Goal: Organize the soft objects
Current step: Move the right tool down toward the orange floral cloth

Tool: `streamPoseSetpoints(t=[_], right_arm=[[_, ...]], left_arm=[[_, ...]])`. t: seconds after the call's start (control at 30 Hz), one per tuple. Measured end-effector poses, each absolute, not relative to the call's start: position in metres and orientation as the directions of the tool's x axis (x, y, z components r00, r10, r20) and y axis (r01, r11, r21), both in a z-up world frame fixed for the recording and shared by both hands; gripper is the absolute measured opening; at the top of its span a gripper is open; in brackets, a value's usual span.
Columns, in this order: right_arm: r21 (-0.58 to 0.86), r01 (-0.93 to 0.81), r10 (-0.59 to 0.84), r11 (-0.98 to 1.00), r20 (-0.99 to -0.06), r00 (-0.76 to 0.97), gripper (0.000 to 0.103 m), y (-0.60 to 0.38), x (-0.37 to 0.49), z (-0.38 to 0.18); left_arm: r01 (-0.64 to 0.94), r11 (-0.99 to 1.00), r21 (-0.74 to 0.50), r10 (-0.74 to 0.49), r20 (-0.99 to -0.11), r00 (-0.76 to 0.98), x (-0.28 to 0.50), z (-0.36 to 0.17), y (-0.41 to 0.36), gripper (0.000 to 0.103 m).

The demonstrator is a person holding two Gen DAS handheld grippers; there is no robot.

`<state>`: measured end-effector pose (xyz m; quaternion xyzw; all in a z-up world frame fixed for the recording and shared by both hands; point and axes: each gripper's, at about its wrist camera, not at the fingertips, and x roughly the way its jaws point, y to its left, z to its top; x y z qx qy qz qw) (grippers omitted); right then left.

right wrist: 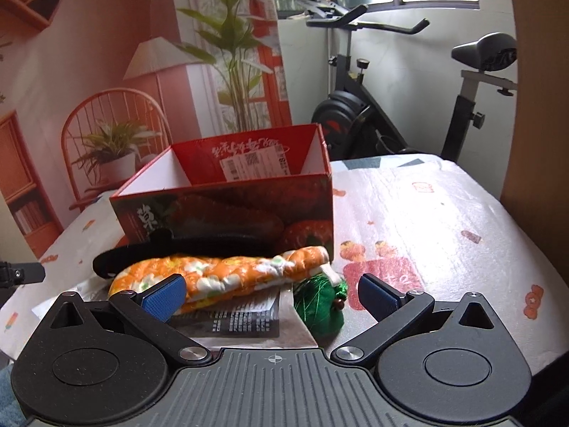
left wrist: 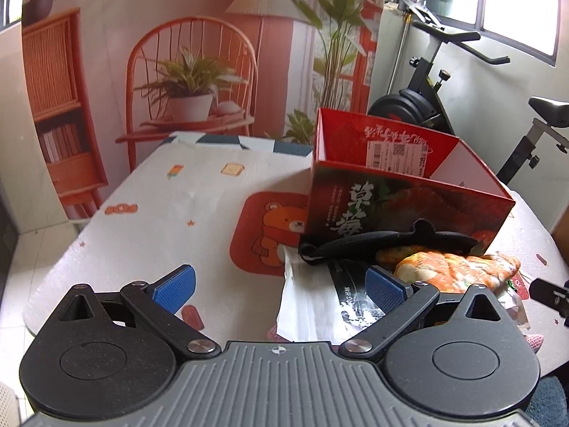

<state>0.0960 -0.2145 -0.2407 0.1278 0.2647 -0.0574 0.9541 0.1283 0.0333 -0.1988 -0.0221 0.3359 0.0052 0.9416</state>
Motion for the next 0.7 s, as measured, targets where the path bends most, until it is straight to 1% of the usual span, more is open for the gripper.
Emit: streamPoseSetpoints(t=[0.17,0.27,0.33,0.47,0.57,0.7], right_arm=[[0.209,0.161,-0.027,0.965,-0.527,0.85,0.102,-0.217,0.104,-0.248],[0.209,0.16,-0.025,0.965,-0.534,0.845,0.1,-0.218,0.107,-0.254],[0.217,0.159,-0.019,0.963,-0.536,0.844,0.099,-0.22,0.108,-0.258],[0.22,0.165,-0.019,0.961,-0.546,0.838,0.095,-0.223,0.112,-0.264],[0.22,0.165,-0.019,0.961,-0.546,0.838,0.093,-0.223,0.114,-0.265],[0.215,0.16,-0.019,0.964,-0.54,0.841,0.091,-0.223,0.114,-0.266]], left_arm=[[-0.019,0.997,-0.075,-0.034,-0.643,0.765,0.137,-0.207,0.033,0.101],[-0.013,0.996,-0.084,-0.045,-0.654,0.755,0.138,-0.214,0.031,0.101],[-0.004,0.995,-0.097,-0.061,-0.664,0.745,0.14,-0.217,0.031,0.097],[0.026,0.995,-0.096,-0.084,-0.667,0.74,0.142,-0.22,0.025,0.095],[0.04,0.996,-0.085,-0.087,-0.668,0.739,0.143,-0.222,0.021,0.091],[0.047,0.995,-0.091,-0.097,-0.677,0.729,0.145,-0.224,0.021,0.079]])
